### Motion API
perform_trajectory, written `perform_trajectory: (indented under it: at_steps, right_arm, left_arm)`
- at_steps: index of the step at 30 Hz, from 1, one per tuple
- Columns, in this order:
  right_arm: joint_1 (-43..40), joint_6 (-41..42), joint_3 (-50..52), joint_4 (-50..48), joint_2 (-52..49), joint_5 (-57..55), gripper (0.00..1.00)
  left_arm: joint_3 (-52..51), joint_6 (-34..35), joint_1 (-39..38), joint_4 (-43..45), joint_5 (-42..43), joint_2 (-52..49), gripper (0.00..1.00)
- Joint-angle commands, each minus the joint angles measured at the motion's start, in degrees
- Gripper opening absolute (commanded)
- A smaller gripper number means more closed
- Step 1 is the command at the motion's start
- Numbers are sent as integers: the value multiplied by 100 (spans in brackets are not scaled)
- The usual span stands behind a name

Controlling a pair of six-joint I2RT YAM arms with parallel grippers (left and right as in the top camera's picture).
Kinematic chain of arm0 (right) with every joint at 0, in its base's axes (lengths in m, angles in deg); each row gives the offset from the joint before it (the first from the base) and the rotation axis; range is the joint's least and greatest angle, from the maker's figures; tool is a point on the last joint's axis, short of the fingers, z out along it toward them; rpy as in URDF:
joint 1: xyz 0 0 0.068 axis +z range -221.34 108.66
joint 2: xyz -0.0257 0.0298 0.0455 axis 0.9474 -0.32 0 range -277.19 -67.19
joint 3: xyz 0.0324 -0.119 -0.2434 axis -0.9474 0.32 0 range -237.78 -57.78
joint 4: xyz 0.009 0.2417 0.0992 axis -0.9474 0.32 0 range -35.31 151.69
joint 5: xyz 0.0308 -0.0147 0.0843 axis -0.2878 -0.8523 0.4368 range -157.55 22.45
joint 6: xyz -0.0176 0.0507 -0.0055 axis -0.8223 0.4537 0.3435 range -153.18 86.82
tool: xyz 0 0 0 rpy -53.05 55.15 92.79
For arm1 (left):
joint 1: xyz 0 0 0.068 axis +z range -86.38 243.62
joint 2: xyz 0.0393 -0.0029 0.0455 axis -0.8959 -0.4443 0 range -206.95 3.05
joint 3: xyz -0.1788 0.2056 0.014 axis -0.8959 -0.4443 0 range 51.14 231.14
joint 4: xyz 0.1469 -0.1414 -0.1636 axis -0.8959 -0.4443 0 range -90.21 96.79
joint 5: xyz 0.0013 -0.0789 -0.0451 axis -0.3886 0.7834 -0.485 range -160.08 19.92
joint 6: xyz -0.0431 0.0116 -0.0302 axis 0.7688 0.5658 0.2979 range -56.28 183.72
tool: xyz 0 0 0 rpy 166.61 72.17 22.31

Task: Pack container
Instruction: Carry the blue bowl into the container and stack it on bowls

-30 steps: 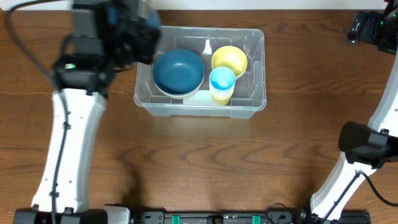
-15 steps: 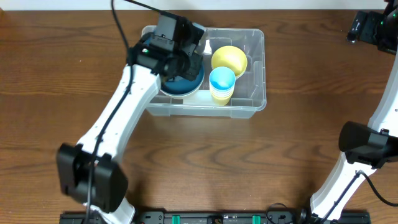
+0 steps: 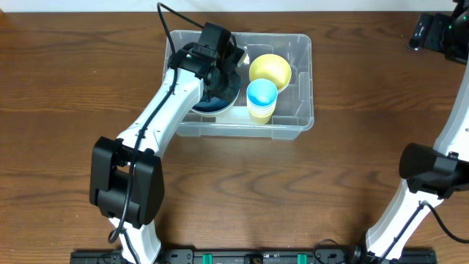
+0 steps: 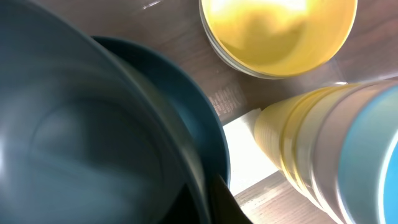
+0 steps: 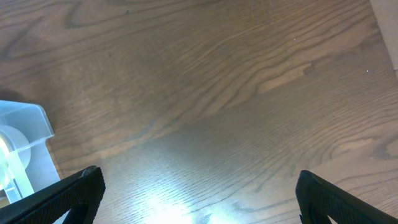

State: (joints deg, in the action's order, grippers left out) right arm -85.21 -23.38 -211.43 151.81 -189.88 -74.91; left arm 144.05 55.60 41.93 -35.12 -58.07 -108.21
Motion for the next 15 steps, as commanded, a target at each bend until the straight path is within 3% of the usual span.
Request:
perform_trajectory:
  at_steps: [1, 2, 4, 15]
  right_arm:
    - [-39, -68, -72, 13, 140, -35, 99]
    - [-39, -68, -72, 13, 140, -35, 99]
    - [-37, -68, -72, 13, 140, -35, 99]
    - [-39, -68, -72, 13, 140, -35, 99]
  left_arm:
    - [-9, -83, 37, -37, -94, -33, 31]
    - [-9, -83, 37, -46, -92, -33, 42]
    - [-9, -83, 37, -57, -92, -28, 55]
    - [13, 286, 39, -452, -2, 846, 84]
